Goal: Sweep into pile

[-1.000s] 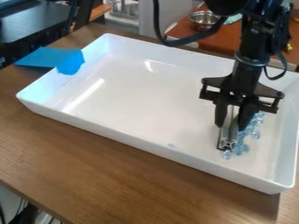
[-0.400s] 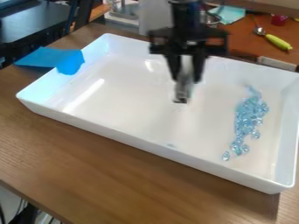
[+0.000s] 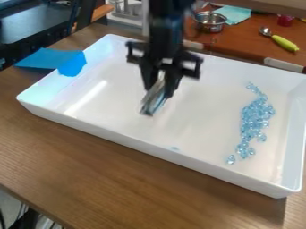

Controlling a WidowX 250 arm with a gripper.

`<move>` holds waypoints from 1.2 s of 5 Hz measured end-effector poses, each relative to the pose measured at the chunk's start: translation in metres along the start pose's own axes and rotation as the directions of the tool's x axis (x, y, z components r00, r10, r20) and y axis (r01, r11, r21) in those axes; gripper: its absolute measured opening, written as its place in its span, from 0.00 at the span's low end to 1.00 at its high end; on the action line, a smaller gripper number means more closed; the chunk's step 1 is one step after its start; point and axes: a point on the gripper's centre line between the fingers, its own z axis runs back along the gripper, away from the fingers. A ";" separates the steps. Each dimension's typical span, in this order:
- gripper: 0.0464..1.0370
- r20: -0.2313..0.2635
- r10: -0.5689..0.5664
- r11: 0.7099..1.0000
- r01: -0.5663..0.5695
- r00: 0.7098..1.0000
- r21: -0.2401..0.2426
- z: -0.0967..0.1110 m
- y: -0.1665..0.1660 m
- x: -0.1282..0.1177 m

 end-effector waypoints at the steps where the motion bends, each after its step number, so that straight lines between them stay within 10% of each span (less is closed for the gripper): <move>1: 0.32 -0.036 -0.071 0.997 0.071 0.997 0.007 -0.015 -0.012 -0.018; 4: 0.32 -0.014 -0.108 0.994 0.108 0.994 0.012 -0.025 -0.050 -0.035; 6: 0.32 -0.089 -0.056 0.998 0.056 0.994 -0.004 -0.028 -0.077 -0.035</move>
